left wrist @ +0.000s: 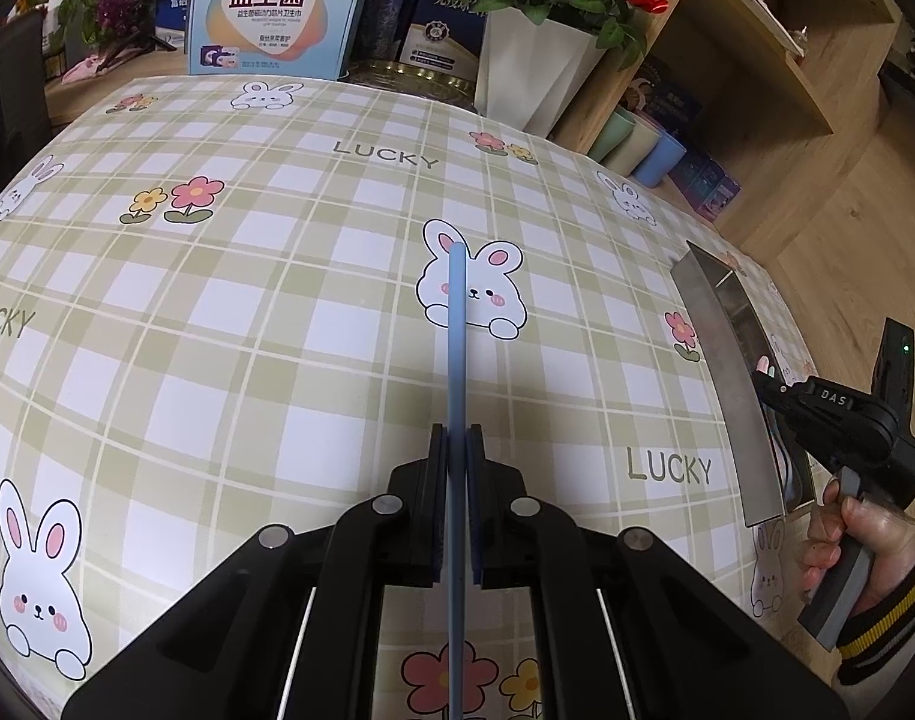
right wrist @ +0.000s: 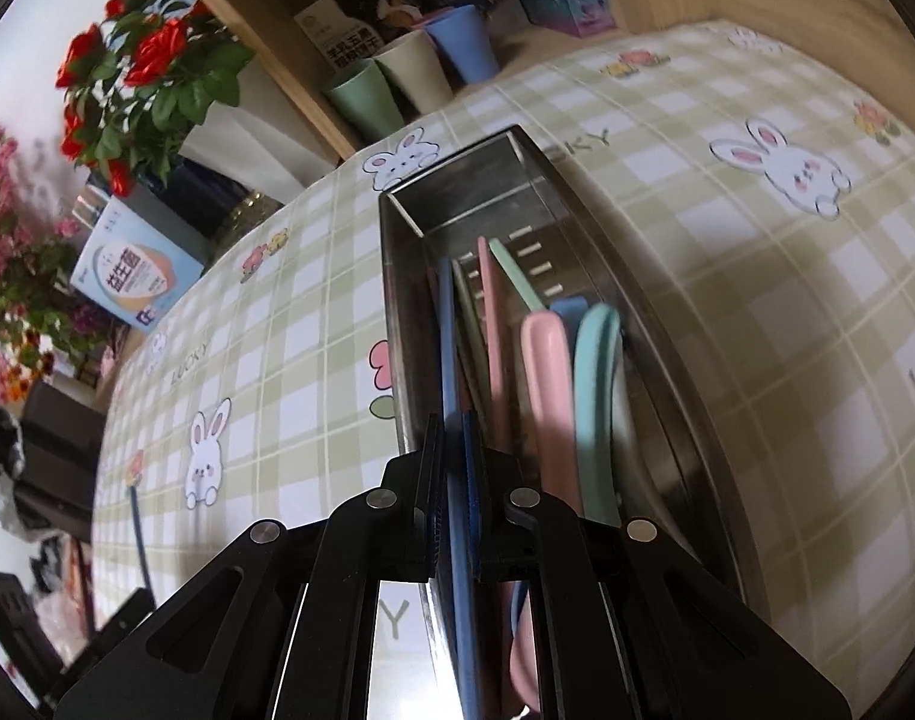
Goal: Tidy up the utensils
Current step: 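Lower the blue chopstick into the steel tray and open the right gripper, then lower the blue chopstick into the steel tray and open the left gripper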
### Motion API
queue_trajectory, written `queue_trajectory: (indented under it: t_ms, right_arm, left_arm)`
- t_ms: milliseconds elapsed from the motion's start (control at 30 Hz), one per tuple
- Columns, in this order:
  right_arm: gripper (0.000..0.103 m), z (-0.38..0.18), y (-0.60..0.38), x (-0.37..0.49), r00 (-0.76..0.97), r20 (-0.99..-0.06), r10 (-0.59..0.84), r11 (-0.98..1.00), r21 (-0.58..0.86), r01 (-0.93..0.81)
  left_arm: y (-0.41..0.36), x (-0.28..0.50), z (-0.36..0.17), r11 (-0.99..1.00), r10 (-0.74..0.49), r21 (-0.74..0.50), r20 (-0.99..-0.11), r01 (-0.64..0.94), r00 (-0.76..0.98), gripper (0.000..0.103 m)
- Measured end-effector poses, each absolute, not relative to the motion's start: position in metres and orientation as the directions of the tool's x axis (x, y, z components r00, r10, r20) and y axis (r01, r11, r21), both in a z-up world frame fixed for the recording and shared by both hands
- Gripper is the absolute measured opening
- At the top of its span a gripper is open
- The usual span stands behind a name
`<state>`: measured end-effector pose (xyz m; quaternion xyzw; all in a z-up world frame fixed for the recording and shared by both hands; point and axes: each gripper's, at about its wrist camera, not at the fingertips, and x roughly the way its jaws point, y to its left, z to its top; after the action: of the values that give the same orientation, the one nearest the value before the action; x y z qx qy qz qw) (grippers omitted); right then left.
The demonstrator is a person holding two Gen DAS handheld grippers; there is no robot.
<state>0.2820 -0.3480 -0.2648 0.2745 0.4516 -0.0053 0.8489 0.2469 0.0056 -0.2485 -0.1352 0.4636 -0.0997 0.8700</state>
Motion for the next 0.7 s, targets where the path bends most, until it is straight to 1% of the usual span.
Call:
queue_trajectory:
  t_ms: [200, 367, 433, 500, 533, 567, 700]
  right_arm:
    - [0.008, -0.255, -0.354, 0.271, 0.614, -0.753, 0.238, 0.843, 0.474, 0.255]
    - [0.008, -0.236, -0.360, 0.264, 0.627, -0.765, 0.147, 0.885, 0.385, 0.262]
    - [0.008, -0.231, -0.363, 0.263, 0.629, -0.765, 0.135, 0.895, 0.366, 0.253]
    - [0.017, -0.227, -0.364, 0.261, 0.630, -0.767, 0.117, 0.911, 0.336, 0.240]
    - [0.039, -0.224, -0.363, 0.258, 0.633, -0.767, 0.106, 0.920, 0.317, 0.230]
    - [0.055, -0.221, -0.363, 0.255, 0.646, -0.757, 0.100, 0.927, 0.306, 0.215]
    - [0.055, -0.217, -0.365, 0.248, 0.664, -0.741, 0.100, 0.941, 0.286, 0.179]
  left_arm:
    - [0.003, 0.247, -0.246, 0.939, -0.310, -0.339, -0.782, 0.049, 0.541, 0.006]
    - [-0.006, 0.251, -0.237, 0.929, -0.343, -0.365, -0.782, 0.063, 0.520, 0.006]
    - [-0.013, 0.253, -0.233, 0.921, -0.365, -0.382, -0.781, 0.075, 0.508, 0.006]
    - [-0.021, 0.256, -0.228, 0.916, -0.381, -0.392, -0.780, 0.086, 0.496, 0.006]
    - [-0.026, 0.257, -0.226, 0.913, -0.388, -0.397, -0.781, 0.091, 0.490, 0.006]
    - [-0.030, 0.259, -0.224, 0.911, -0.394, -0.400, -0.781, 0.095, 0.485, 0.006]
    - [-0.052, 0.265, -0.215, 0.909, -0.408, -0.398, -0.782, 0.126, 0.471, 0.006]
